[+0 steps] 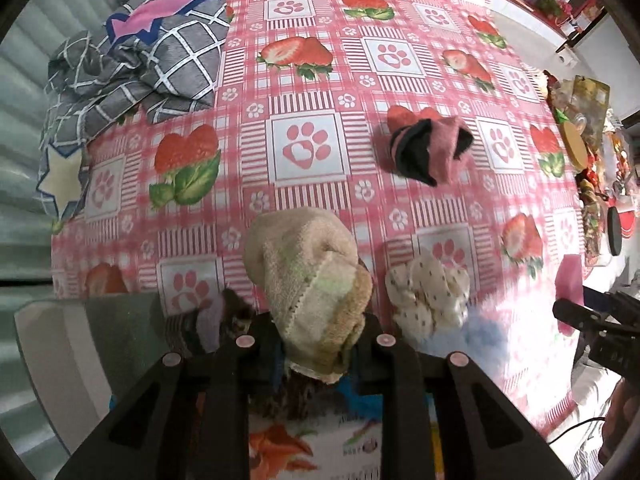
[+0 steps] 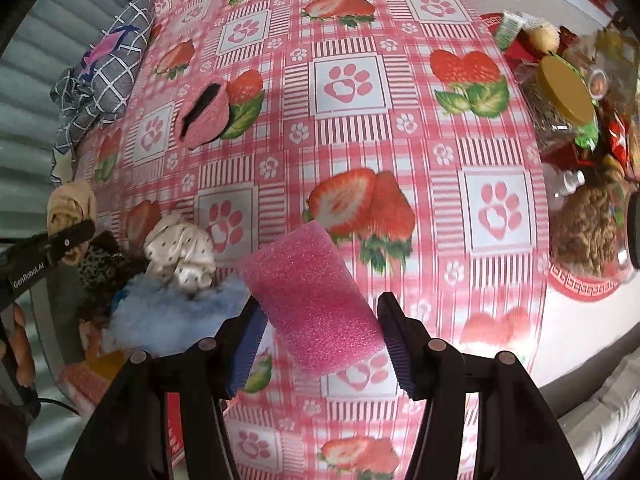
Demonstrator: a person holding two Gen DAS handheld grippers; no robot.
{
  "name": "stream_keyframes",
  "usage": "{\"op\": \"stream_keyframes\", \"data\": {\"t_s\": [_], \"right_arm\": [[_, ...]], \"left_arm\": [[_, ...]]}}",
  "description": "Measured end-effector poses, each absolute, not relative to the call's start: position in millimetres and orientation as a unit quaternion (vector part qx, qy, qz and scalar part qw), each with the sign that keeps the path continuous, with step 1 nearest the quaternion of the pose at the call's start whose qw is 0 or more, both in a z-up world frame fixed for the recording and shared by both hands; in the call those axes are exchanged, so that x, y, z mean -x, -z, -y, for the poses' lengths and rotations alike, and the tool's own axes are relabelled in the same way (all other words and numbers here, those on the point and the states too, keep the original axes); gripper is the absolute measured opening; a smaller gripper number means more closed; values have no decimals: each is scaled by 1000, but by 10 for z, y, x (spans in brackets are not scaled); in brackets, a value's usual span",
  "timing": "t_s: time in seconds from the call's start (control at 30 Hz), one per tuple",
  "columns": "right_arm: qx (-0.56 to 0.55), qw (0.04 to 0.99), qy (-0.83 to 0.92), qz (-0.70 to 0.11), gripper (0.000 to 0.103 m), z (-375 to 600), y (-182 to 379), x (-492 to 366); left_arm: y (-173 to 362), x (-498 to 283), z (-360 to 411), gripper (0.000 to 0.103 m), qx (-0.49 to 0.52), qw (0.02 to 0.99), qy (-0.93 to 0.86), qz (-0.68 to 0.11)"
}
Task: Organize soft objects
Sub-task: 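Carry the beige glove and second pink sponge with both tools over the box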
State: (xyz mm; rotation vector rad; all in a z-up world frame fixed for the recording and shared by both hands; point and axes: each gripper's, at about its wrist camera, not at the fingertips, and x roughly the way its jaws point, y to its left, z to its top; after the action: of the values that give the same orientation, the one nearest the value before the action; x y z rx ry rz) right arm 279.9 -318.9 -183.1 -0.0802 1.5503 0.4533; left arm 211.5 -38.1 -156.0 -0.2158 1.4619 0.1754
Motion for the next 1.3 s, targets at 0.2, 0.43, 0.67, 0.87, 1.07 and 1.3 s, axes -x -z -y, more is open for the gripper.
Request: {"op": "stream_keyframes", "data": {"t_s": [0.2,0.43,0.67,0.87,1.07,1.3], "right_arm": [[27,695,-203,-689,58,3178,1689,-2523],[27,698,-209,-684,58,3097,1541,-2166],[38,700,-216,-680,58,3054,1356,-1793],[50,701,-220,-677,58,3041,1175,-1425],[66,699,-234,-673,58,2943,1032,-1097],[107,694,-276,-656,58,2592,845,-804]], "left_arm": [[1388,-1796,481,26,96,743,-68,-659],[1202,-1289,607,26,81,745,-52,-660],[1049,-750,688,26,83,747,-42,-659],[919,-366,659,26,88,753,-43,-650],[808,-73,490,26,109,764,-62,-633],[747,211,223,27,142,769,-98,-615]]}}
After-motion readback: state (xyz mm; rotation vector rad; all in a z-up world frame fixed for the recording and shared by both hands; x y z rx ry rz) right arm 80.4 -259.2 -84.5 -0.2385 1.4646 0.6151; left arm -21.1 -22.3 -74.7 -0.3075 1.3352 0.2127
